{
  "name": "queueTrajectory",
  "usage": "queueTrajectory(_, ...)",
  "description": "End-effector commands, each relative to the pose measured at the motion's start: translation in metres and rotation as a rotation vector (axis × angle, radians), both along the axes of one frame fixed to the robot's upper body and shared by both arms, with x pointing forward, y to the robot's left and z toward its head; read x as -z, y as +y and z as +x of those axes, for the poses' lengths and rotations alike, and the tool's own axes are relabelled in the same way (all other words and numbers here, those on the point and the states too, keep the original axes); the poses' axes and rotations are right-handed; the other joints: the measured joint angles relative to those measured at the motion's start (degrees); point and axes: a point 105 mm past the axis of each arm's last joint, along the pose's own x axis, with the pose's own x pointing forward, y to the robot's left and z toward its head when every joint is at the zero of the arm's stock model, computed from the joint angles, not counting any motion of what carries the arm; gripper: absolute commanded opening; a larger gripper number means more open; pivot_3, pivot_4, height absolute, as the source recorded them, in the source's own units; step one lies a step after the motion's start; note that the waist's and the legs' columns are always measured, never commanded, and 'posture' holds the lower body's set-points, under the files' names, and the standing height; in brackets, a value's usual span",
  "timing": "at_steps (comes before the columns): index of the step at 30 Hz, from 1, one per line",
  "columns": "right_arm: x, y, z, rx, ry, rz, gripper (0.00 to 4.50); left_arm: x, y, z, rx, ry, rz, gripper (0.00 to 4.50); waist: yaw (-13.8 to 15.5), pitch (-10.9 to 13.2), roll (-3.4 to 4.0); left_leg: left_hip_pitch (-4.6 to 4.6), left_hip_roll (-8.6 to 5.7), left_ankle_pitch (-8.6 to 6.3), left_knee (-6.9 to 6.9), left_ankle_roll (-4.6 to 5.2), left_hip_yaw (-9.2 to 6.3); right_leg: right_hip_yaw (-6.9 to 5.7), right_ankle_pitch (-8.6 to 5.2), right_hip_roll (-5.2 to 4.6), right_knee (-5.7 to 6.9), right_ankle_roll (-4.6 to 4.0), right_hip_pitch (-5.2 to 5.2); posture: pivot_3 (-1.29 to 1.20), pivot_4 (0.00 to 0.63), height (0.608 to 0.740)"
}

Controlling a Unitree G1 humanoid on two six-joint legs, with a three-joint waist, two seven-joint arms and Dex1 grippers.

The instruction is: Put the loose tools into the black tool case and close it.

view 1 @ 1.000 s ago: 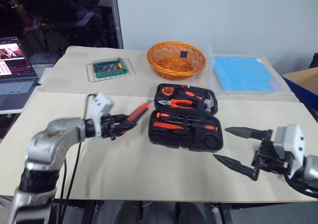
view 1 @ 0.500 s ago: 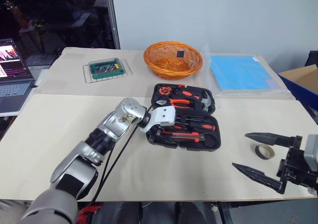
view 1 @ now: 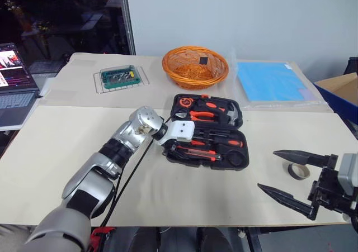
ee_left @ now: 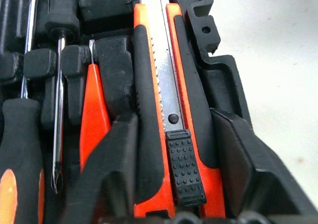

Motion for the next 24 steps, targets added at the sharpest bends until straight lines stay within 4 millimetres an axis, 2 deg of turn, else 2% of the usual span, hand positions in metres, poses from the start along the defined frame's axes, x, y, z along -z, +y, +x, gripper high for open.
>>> queueTrajectory(1,-0.005,0.005,-0.002,-0.025,-0.019,0.003,4.5,-0.03,-0.01,-0.003,0.003,0.021,-0.104,3.96,0.0,0.0,0.0,-0.02,0.0,0.0,0.0,0.0,0.0,0.0,0.01,0.0,0.01,0.0,-0.02,0.0,0.15,0.74)
queueTrajectory(2,-0.005,0.005,-0.002,-0.026,-0.019,0.004,4.5,-0.044,-0.009,-0.006,-0.006,0.071,-0.16,4.17,0.0,0.0,0.0,-0.05,0.0,0.0,0.0,0.0,-0.01,0.0,0.01,0.0,0.01,0.0,-0.03,0.0,0.15,0.74)
queueTrajectory(4,-0.004,0.006,-0.001,-0.029,-0.019,0.006,4.5,-0.066,-0.004,-0.008,-0.046,0.162,-0.269,4.17,-0.01,0.0,0.0,-0.09,0.0,0.0,0.02,0.01,-0.02,0.0,0.01,0.0,0.06,0.01,-0.08,0.0,0.15,0.74)
queueTrajectory(6,-0.003,0.006,0.001,-0.031,-0.019,0.008,4.5,-0.073,0.0,-0.005,-0.106,0.205,-0.34,4.17,-0.14,0.0,0.0,-0.07,0.01,0.01,0.03,0.01,-0.04,0.0,0.0,0.0,0.14,0.02,-0.11,0.0,0.15,0.74)
queueTrajectory(7,-0.003,0.007,0.002,-0.032,-0.02,0.011,4.5,-0.073,0.001,0.002,-0.174,0.207,-0.389,3.9,-0.19,-0.01,0.02,-0.04,0.01,0.01,0.04,0.01,-0.05,0.0,-0.02,0.01,0.16,0.05,-0.1,0.0,0.15,0.74)
queueTrajectory(9,-0.003,0.008,0.003,-0.035,-0.021,0.014,4.5,-0.065,0.003,0.004,-0.231,0.207,-0.427,3.45,-0.14,-0.02,0.04,0.07,0.01,0.01,0.05,0.01,-0.07,0.01,-0.17,0.0,0.29,0.23,-0.04,0.0,0.15,0.74)
queueTrajectory(16,-0.003,0.008,0.005,-0.046,-0.02,0.015,4.5,-0.018,0.005,-0.009,-0.375,0.132,-0.472,0.6,-0.06,-0.05,0.09,0.22,-0.01,0.01,0.08,0.01,-0.07,0.08,-0.12,-0.01,0.55,-0.04,-0.01,0.0,0.15,0.74)
queueTrajectory(18,-0.004,0.008,0.005,-0.048,-0.019,0.014,4.5,-0.006,0.008,-0.008,-0.433,0.093,-0.457,0.02,0.1,-0.05,0.09,0.22,-0.01,0.02,0.13,0.01,-0.07,0.07,-0.11,-0.01,0.56,-0.05,0.0,0.0,0.15,0.74)
queueTrajectory(22,-0.003,0.008,0.004,-0.054,-0.012,0.012,4.5,0.028,0.016,-0.017,-0.461,0.086,-0.343,0.02,0.07,-0.07,0.1,0.24,-0.01,0.02,0.2,0.01,-0.07,0.06,-0.11,-0.03,0.56,-0.05,0.07,0.0,0.15,0.74)
queueTrajectory(24,-0.003,0.008,0.004,-0.056,-0.009,0.012,4.5,0.038,0.016,-0.017,-0.48,0.111,-0.306,0.02,0.03,-0.11,0.12,0.3,0.0,0.01,0.2,0.0,-0.07,0.05,-0.12,-0.02,0.55,-0.07,0.15,0.0,0.15,0.74)
